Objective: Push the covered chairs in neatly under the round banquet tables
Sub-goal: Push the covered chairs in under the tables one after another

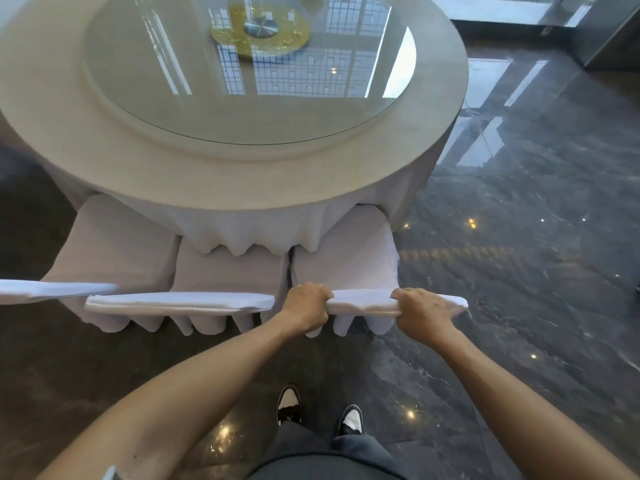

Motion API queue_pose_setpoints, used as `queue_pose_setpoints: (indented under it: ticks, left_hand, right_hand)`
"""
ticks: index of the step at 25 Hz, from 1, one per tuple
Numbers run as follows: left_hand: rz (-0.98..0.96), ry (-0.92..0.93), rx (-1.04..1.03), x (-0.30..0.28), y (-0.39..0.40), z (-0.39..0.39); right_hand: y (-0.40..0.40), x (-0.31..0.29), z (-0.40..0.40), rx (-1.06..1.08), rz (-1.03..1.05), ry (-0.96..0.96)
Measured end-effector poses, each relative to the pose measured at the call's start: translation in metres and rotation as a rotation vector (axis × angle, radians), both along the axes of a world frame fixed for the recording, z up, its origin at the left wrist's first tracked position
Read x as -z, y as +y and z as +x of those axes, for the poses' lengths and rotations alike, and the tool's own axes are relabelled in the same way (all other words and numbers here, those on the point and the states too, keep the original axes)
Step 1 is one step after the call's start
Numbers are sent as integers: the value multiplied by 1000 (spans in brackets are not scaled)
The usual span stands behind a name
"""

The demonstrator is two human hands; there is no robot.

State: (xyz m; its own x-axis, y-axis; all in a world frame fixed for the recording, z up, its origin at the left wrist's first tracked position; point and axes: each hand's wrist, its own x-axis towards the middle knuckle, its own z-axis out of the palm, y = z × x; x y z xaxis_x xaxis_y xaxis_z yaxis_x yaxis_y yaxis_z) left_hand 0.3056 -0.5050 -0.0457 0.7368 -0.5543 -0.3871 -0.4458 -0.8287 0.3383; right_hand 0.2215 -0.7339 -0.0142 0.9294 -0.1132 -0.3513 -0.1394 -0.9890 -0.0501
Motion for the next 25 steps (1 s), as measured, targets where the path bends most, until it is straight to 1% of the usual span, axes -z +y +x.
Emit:
queue_pose_setpoints:
  ticks: [2,4,6,8,10,11,14,15,16,18,20,22,25]
  left_hand:
    - [79,100,50,-10,-11,12]
    - [155,239,142,-21,-31,26]
    - [168,349,222,-27,-54,36]
    - [147,416,236,-33,-80,40]
    - [139,494,237,-40,-108,42]
    - [169,533,247,-44,-126,43]
    - [302,574,283,-45,-175,50]
    - [320,531,266,-45,-198,52]
    - [289,458,229,-45,-215,55]
    - [233,248,142,-47,-249,65]
    - [224,76,76,-52,-281,74]
    - [194,17,3,-53,-319,89]
    - [150,-69,-96,-56,-373,118]
  right_hand:
    - [-6,-6,5,38,132,118]
    - [-16,-11,13,103,309,274]
    - [-32,-13,22,98,454,413]
    - [-53,-14,28,68,564,508]
    - [-78,-15,33,80,647,535]
    - [-95,-17,34,96,658,532]
    - [-150,-16,47,118,597,495]
    - [-176,-17,52,106,563,478]
    - [-198,-20,58,83,517,461]
    - [-242,-33,67,56,423,430]
    - [-285,-47,77,22,340,401]
    - [-332,-58,93,14,262,359]
    - [-392,-60,122,44,255,271]
